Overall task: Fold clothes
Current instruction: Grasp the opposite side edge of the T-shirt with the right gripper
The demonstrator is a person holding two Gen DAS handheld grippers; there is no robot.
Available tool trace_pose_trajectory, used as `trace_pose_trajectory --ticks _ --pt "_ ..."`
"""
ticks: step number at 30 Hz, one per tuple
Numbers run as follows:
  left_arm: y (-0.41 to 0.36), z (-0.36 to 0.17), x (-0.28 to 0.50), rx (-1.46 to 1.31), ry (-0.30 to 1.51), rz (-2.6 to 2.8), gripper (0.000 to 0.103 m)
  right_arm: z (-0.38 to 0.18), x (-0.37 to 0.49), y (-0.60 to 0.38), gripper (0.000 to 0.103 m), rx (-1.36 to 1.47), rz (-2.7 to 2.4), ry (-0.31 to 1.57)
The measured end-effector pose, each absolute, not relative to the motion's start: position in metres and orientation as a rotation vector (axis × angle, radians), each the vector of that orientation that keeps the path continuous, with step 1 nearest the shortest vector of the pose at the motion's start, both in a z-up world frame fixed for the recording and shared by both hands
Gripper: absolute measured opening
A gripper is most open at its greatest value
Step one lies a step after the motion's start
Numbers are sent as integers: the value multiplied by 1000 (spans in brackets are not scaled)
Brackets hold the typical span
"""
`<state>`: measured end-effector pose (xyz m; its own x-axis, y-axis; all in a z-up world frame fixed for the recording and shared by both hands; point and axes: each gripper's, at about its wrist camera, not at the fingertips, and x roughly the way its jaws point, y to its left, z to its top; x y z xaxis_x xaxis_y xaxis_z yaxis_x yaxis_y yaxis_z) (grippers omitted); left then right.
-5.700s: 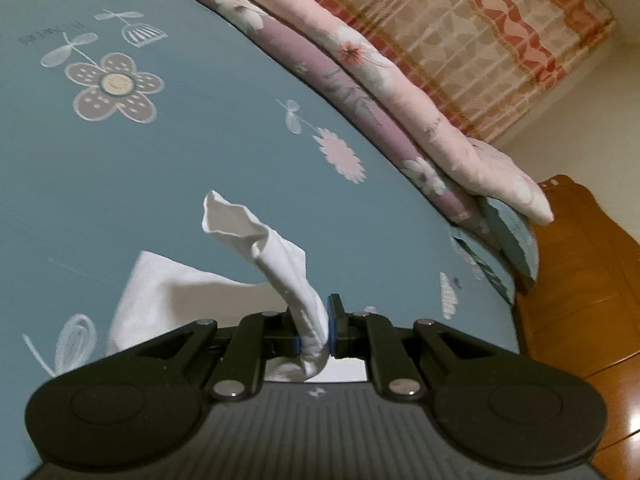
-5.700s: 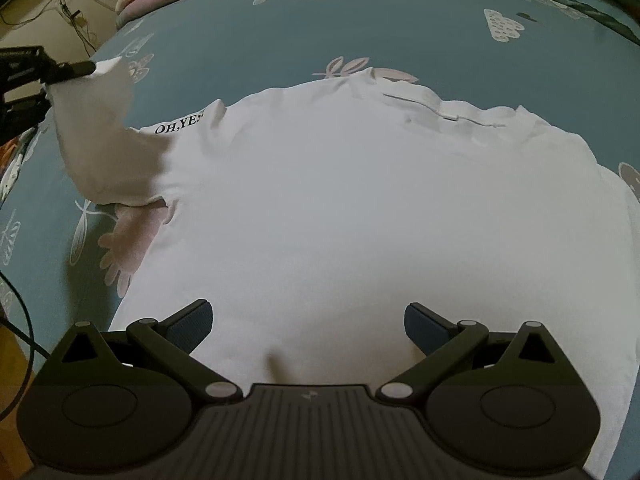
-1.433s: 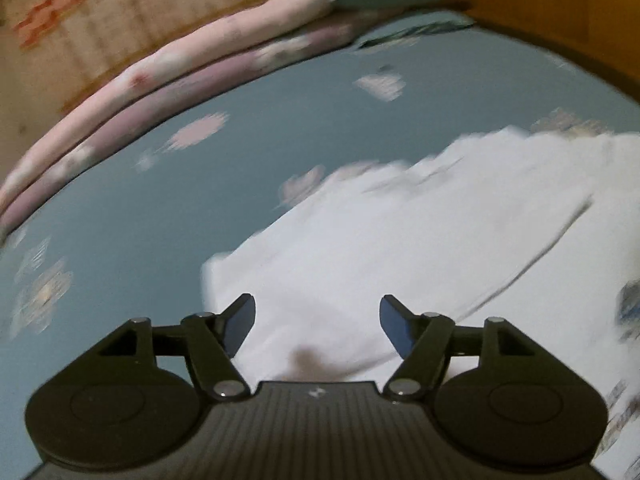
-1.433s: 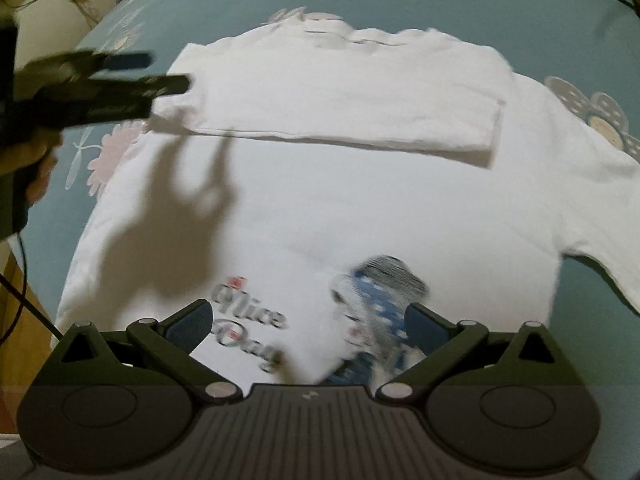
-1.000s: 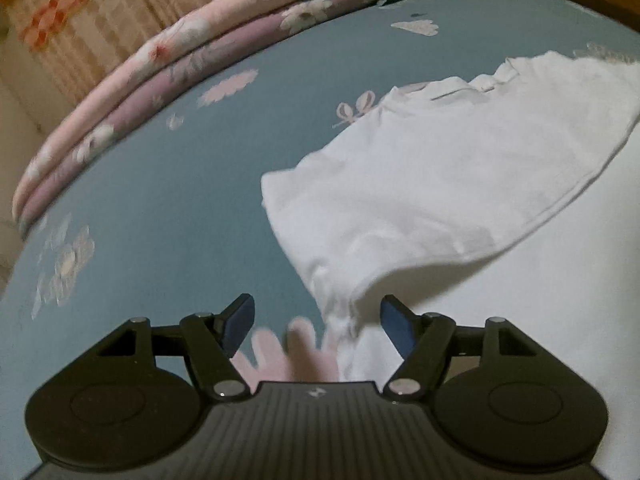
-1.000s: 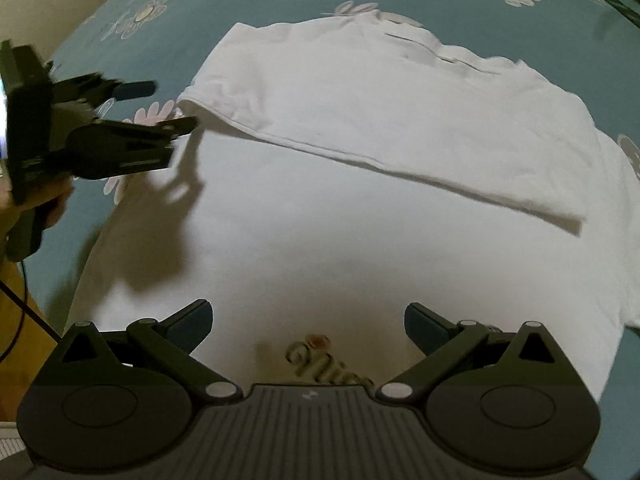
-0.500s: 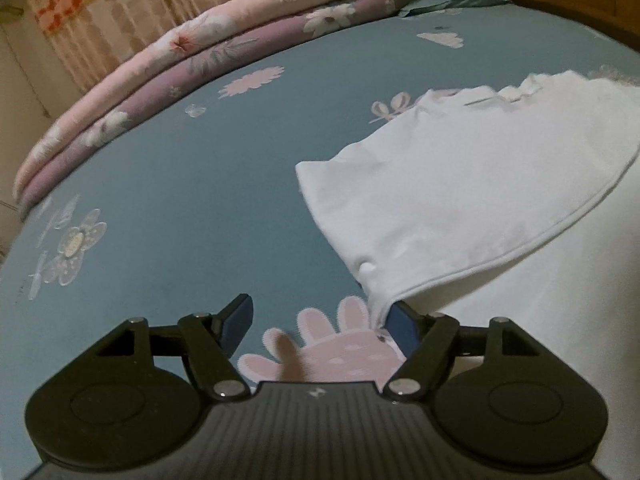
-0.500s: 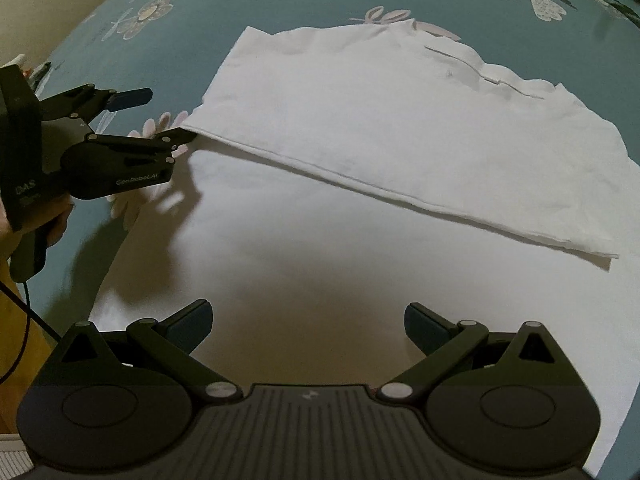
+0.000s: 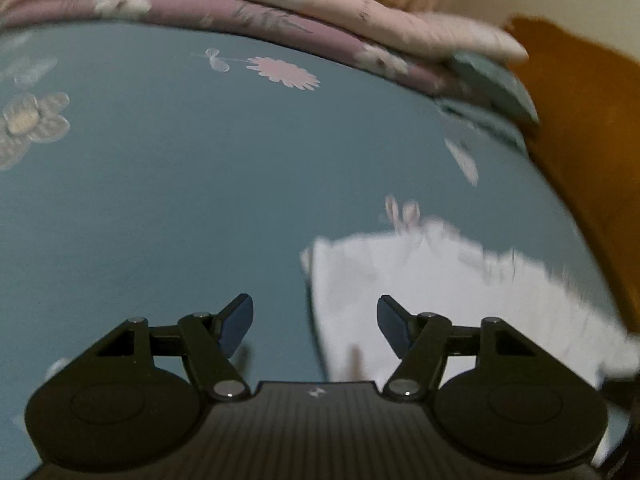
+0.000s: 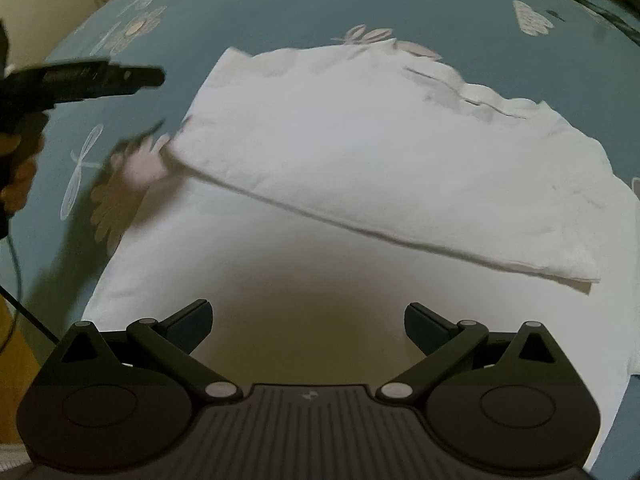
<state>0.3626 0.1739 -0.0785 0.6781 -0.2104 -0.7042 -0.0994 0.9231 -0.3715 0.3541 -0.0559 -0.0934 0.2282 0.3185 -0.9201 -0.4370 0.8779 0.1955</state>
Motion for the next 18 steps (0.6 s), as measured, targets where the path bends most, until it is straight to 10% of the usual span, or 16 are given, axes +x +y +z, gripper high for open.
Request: trace_pose_trajectory --ticks 12,18 --pt "191 -141 422 -775 928 -73 8 -103 363 -79 103 -22 444 1268" --pt "198 -131 417 -778 819 -96 3 -107 365 -86 103 -6 428 1274"
